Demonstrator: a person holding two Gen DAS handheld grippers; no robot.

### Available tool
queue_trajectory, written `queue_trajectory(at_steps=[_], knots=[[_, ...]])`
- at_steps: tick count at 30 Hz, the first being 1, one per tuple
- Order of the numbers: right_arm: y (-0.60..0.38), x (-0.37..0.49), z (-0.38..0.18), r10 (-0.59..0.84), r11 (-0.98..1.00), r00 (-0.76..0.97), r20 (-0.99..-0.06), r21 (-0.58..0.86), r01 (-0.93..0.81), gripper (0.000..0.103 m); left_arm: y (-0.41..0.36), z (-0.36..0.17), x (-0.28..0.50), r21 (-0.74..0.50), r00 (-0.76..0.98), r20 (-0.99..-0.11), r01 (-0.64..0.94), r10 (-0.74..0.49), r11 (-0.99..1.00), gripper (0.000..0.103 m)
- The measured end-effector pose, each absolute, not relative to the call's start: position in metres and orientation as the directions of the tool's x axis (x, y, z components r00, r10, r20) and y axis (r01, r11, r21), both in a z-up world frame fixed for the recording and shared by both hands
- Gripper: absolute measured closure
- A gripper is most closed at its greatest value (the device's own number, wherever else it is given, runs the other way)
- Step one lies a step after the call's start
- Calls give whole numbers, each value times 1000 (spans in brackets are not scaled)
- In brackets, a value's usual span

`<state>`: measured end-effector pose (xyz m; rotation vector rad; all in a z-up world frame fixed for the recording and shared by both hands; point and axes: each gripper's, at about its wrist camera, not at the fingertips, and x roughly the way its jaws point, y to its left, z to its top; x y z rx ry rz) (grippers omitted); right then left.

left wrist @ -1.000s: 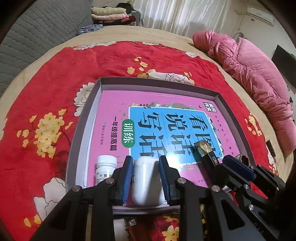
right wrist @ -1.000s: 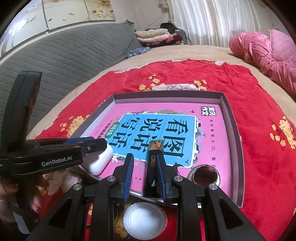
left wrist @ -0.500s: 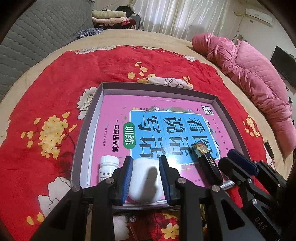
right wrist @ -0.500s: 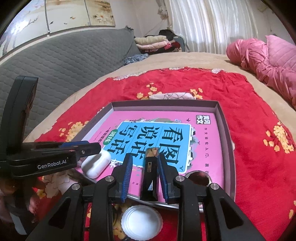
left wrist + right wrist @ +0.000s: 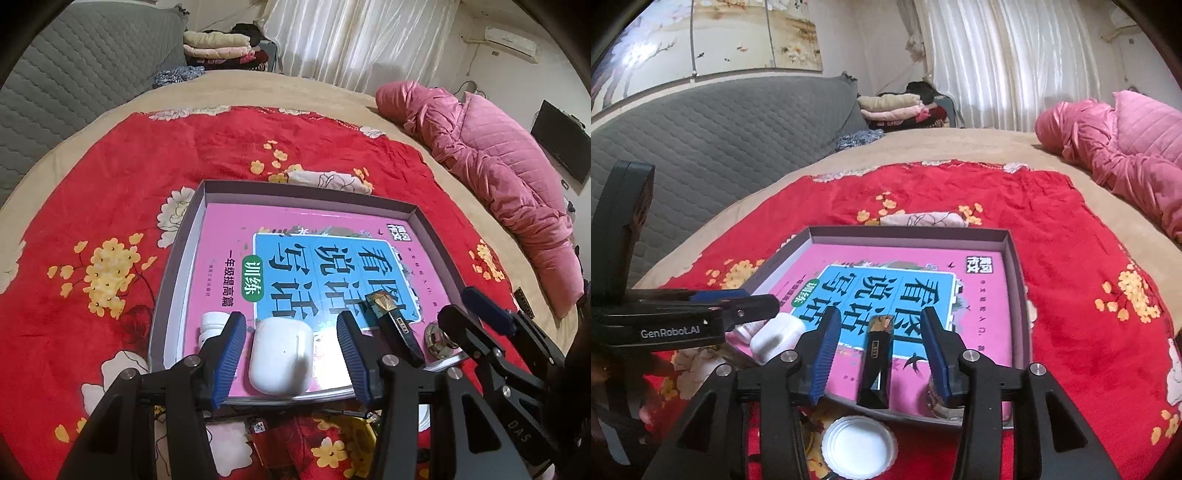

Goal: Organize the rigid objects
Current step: 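Withdraw both open tools back out of the tray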

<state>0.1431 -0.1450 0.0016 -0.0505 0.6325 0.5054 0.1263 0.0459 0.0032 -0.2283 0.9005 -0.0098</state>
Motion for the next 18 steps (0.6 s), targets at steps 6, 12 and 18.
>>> queue_trajectory(at_steps=[6, 12, 18], knots=[[-154, 137, 9, 435, 884, 717, -546, 108, -454, 39, 42, 9, 119, -204, 640, -761, -77, -108, 976, 52], [-159, 130, 14, 435, 886, 729, -529, 107, -451, 30, 40, 13, 113, -207, 649, -753, -71, -112, 976, 51], [-160, 125, 15, 434, 887, 732, -526, 104, -451, 29, 45, 18, 108, -216, 662, -741, -75, -113, 973, 39]])
